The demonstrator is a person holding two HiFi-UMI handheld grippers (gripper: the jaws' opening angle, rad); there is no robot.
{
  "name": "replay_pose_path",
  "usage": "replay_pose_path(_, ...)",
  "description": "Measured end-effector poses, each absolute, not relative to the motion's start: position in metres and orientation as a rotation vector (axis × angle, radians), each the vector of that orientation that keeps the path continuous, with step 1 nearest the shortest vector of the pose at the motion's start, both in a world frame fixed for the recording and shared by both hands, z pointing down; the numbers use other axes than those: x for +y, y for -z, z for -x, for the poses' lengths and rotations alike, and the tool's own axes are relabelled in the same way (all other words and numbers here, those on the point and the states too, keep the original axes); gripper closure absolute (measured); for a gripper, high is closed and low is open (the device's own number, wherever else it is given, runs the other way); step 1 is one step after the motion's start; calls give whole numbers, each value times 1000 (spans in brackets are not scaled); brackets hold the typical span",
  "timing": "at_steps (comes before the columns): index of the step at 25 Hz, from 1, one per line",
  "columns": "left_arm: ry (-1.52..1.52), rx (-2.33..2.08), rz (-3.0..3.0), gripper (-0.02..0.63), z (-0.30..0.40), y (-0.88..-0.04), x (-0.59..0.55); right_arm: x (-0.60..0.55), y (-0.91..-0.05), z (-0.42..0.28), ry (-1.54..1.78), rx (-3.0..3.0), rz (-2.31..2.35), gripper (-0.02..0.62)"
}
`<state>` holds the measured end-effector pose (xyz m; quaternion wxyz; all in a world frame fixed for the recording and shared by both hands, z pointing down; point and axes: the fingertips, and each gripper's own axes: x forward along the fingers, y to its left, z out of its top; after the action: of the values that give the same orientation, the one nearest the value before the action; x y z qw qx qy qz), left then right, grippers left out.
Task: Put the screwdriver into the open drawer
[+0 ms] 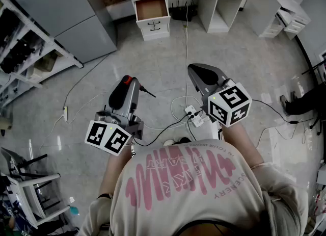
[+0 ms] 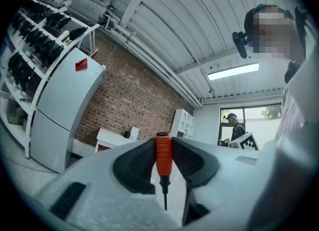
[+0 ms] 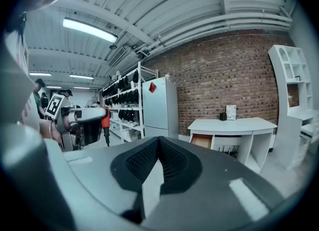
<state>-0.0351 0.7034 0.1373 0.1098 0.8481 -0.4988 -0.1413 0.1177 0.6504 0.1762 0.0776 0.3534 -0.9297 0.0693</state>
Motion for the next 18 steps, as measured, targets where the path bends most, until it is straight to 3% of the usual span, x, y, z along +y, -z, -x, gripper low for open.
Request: replay_pose_path(18, 424, -1457, -2426, 505, 91, -184, 712, 647, -223, -79, -371, -2760, -1102, 584)
